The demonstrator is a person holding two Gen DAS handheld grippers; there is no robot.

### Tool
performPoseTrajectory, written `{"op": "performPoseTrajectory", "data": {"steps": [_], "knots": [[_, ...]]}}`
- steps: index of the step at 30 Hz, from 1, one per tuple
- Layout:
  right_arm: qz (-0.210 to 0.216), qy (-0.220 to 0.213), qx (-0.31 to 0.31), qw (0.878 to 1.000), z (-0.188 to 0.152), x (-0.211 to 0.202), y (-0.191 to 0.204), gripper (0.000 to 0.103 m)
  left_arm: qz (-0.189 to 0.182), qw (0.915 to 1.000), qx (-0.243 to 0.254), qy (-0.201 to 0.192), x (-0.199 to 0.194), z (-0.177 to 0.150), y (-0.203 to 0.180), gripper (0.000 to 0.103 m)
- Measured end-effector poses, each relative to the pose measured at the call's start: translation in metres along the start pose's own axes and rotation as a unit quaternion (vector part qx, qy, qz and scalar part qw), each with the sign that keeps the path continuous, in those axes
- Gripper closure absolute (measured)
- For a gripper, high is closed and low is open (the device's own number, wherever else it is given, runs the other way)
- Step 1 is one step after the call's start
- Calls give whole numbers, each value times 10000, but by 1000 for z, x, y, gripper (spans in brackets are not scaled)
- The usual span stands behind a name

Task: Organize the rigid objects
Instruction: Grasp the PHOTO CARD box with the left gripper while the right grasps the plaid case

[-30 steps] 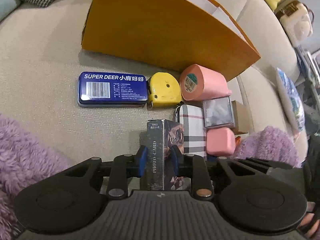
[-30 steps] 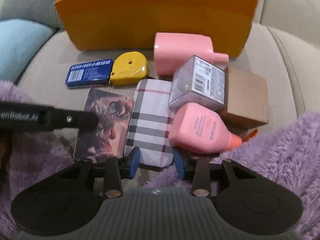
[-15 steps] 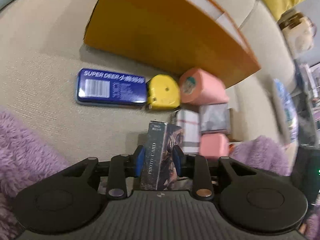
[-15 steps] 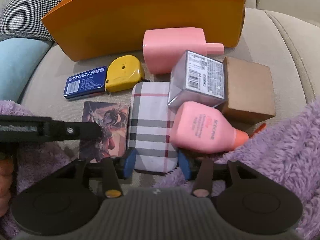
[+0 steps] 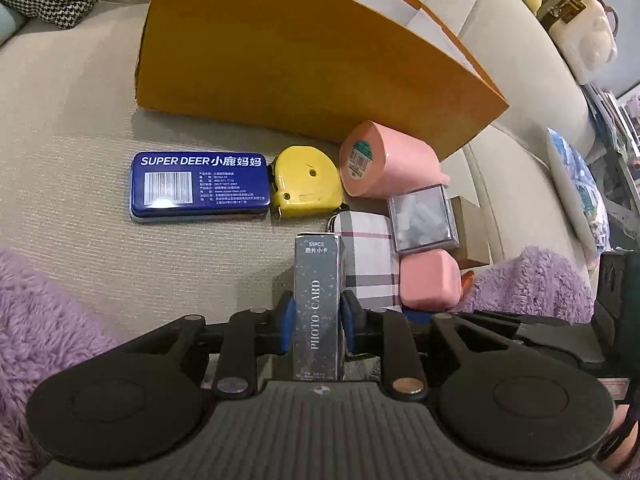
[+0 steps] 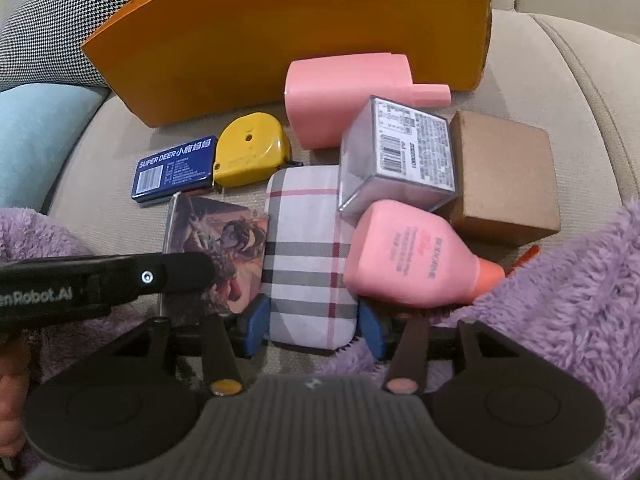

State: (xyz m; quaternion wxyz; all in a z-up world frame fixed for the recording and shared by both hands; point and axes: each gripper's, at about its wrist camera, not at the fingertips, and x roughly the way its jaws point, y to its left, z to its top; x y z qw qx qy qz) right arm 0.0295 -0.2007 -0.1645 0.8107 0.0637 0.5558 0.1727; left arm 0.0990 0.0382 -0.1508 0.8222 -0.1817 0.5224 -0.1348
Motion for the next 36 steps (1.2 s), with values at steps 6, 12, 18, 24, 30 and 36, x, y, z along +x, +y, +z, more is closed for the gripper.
{"op": "performPoseTrajectory", "data": {"steps": [6, 12, 18, 24, 30, 36], "knots": [[49, -38, -54, 10000, 0, 0, 3, 52, 562, 9977, 2, -367, -18, 3, 3, 78], [289, -16, -548, 9981, -4, 3, 24, 60, 774, 9960, -185, -406, -22, 8, 13, 78], [375, -101, -344, 9987, -2, 1, 21, 54, 712, 9963, -195, -434, -21, 9, 16, 78], [560, -31, 340, 9978, 7, 8, 6, 53, 619, 9968, -235, -440, -20, 9, 19, 78], [591, -41, 461, 9972, 10, 17, 11, 50, 567, 9971, -282, -423, -18, 9, 21, 78], [571, -330, 102, 9978, 6, -3, 22, 76, 556, 9970, -310, -438, -19, 8, 22, 78]]}}
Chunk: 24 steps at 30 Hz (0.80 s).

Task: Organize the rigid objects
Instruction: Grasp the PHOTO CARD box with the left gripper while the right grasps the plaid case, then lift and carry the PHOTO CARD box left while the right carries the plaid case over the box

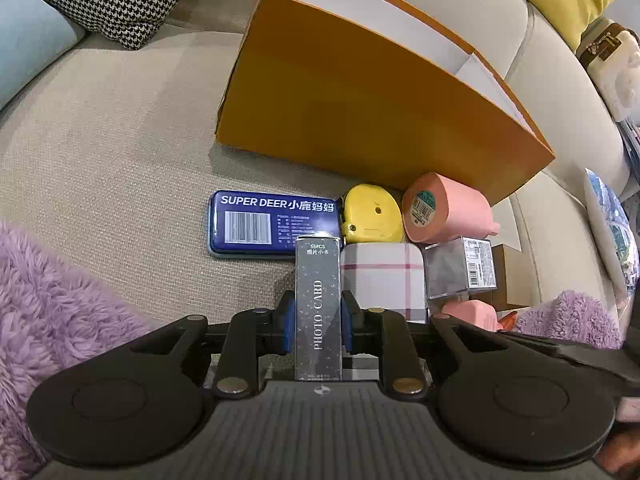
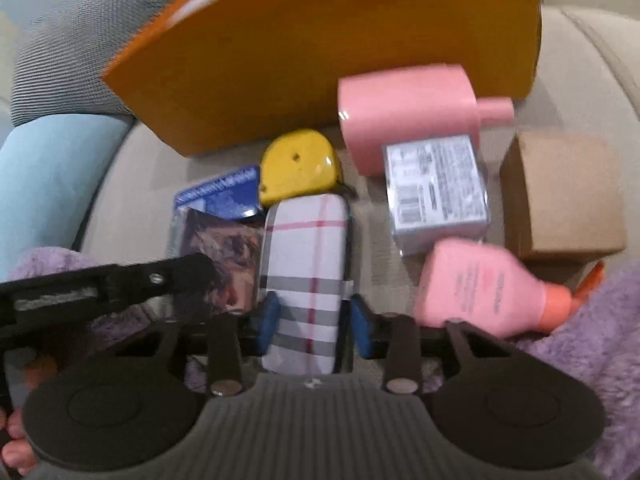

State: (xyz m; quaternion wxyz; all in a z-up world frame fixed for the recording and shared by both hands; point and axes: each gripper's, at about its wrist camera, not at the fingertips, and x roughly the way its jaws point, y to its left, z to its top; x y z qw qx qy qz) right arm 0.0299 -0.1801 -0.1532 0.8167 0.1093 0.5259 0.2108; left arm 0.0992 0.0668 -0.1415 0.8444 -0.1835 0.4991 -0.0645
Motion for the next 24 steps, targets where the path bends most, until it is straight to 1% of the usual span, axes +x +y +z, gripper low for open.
{"op": "performPoseTrajectory", "data": {"steps": [1, 4, 6, 9, 11, 13, 15, 17, 24], "knots": [[29, -50, -108, 9999, 0, -5, 5, 80, -2, 10000, -11, 1, 0, 0, 0, 78], [136, -172, -445, 9988, -1, -14, 20, 85, 1, 10000, -5, 0, -1, 0, 0, 78], [154, -198, -662, 9975, 2, -14, 29, 85, -7, 10000, -15, -1, -1, 0, 0, 78], [52, -170, -869, 9961, 6, -8, 37, 83, -27, 10000, -92, 10, -1, 1, 2, 78], [59, -144, -873, 9961, 10, -4, 38, 82, -46, 9999, -131, 14, -1, 1, 4, 78], [67, -122, -855, 9962, 5, -10, 34, 79, -38, 9999, -124, 12, -1, 0, 3, 78], [0, -106, -816, 9966, 10, -7, 28, 78, -40, 9999, -130, 15, -1, 0, 3, 78], [30, -96, -748, 9971, 15, -6, 23, 78, -34, 9999, -151, 32, 0, 1, 3, 78], [93, -140, -773, 9969, 14, -8, 21, 83, -37, 9999, -118, 57, 2, 2, 2, 78]]}}
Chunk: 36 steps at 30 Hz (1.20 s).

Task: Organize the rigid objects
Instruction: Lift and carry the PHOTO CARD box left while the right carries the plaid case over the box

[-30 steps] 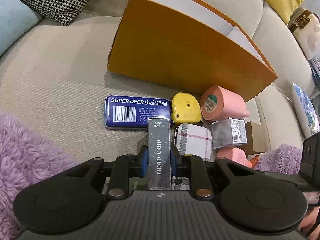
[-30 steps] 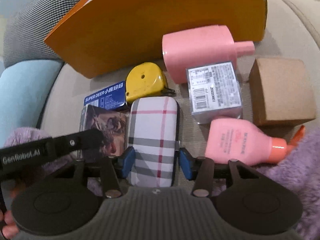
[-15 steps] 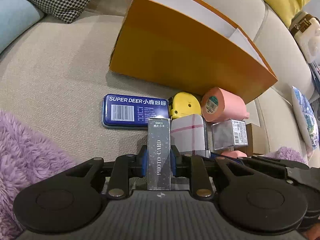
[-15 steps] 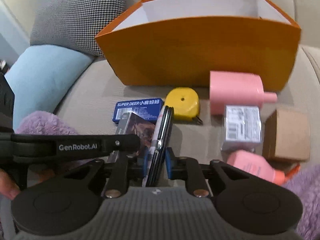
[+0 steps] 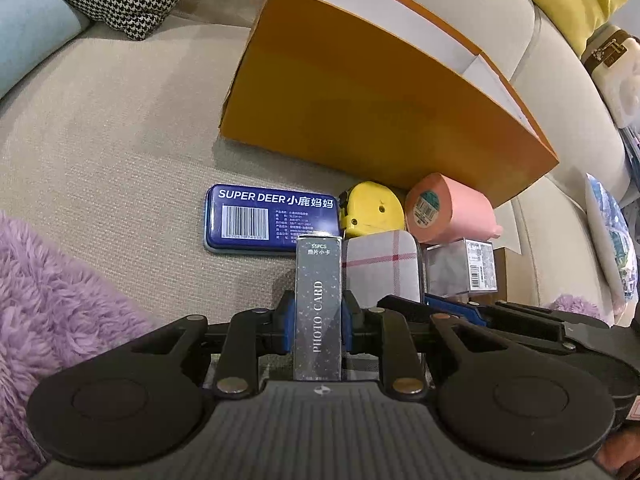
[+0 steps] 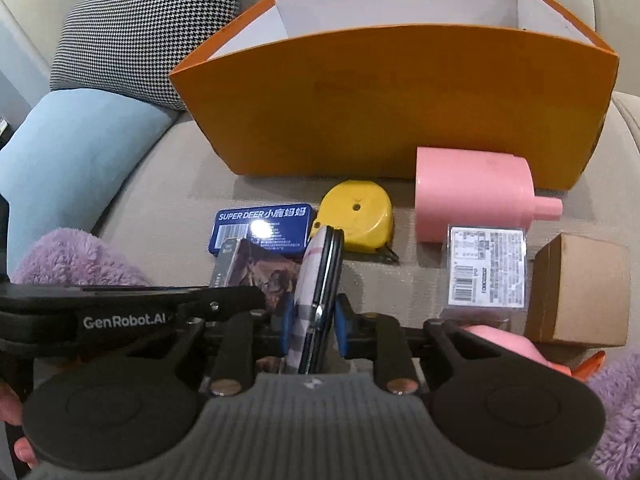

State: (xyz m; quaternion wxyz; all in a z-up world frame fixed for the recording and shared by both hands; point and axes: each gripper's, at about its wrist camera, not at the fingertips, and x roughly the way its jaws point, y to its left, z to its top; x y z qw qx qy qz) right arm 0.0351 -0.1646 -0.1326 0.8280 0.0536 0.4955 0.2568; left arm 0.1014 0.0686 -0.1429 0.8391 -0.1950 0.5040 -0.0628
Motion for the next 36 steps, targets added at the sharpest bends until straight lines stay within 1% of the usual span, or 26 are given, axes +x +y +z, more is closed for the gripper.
{"op": "performPoseTrajectory", "data": {"steps": [4, 9, 13, 16, 19, 21, 24, 27, 30, 33, 36], "knots": [[10, -96, -13, 10000, -1, -12, 2, 86, -26, 10000, -18, -66, -7, -2, -1, 78], [9, -370, 56, 9993, -2, -39, -2, 86, -187, 9995, 34, -242, -26, 0, -7, 78], [-30, -603, 108, 9981, 3, -63, -6, 86, -452, 9977, 53, -506, -53, 11, -17, 78], [6, -779, 136, 9969, 11, -80, -7, 86, -521, 9963, 163, -670, -69, 25, -31, 78], [54, -912, 107, 9958, 25, -95, -6, 86, -563, 9937, 380, -887, -85, 43, -46, 78], [36, -999, -44, 9950, 35, -103, -1, 86, -589, 9923, 499, -973, -93, 55, -55, 78], [-21, -1095, -183, 9938, 54, -113, 4, 86, -565, 9900, 656, -1110, -97, 73, -65, 78], [28, -1247, -276, 9918, 72, -123, 7, 86, -530, 9879, 774, -1235, -100, 93, -73, 78], [19, -1396, -375, 9895, 93, -129, 6, 86, -581, 9869, 770, -1295, -100, 114, -75, 78], [-16, -1511, -416, 9876, 116, -130, 5, 86, -533, 9868, 786, -1316, -96, 131, -78, 78], [-117, -1582, -491, 9861, 137, -125, 2, 86, -498, 9882, 764, -1233, -86, 149, -76, 78]]}}
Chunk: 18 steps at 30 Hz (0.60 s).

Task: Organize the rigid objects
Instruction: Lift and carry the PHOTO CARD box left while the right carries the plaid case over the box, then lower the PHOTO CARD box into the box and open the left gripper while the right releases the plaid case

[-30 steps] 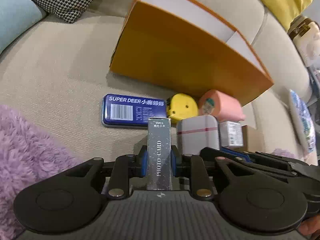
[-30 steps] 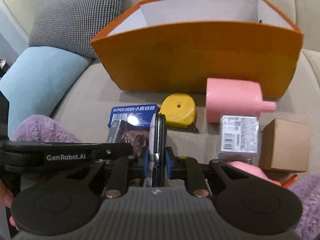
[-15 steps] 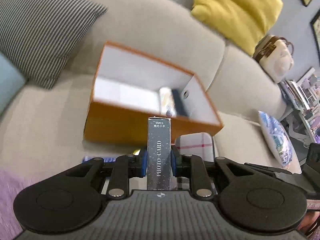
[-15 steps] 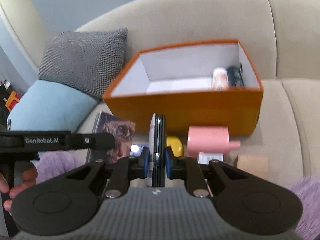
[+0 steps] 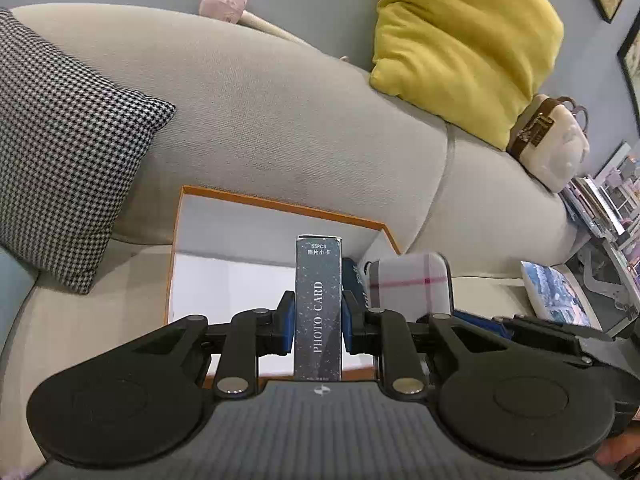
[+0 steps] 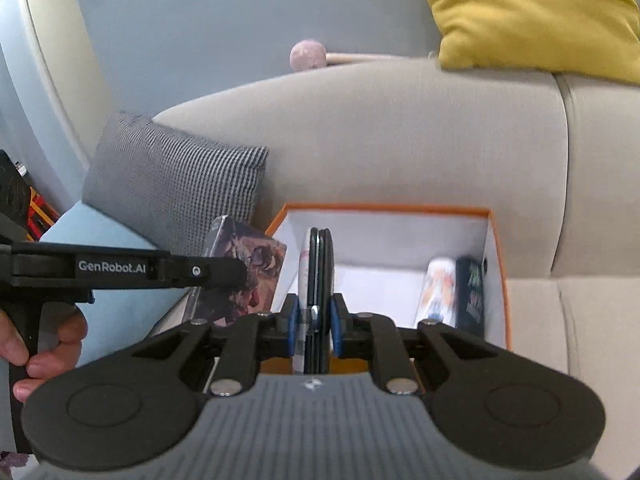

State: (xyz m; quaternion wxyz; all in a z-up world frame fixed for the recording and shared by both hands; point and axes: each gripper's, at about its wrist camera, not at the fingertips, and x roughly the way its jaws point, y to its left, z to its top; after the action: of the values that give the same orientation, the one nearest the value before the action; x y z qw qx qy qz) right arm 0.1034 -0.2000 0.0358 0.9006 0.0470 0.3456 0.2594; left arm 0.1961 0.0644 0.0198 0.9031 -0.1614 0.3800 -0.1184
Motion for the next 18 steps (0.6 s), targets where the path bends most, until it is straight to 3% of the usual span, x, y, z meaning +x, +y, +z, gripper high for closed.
{"op": "performPoseTrajectory", "data": {"steps": [7, 18], "knots": [[-193, 356, 152, 9991, 26, 54, -27, 86, 67, 9985, 74, 547, 58, 13, 10, 78], [-236, 1443, 1007, 9841, 16, 157, -88, 86, 522, 9902, 160, 1289, 139, 21, 24, 78]]}}
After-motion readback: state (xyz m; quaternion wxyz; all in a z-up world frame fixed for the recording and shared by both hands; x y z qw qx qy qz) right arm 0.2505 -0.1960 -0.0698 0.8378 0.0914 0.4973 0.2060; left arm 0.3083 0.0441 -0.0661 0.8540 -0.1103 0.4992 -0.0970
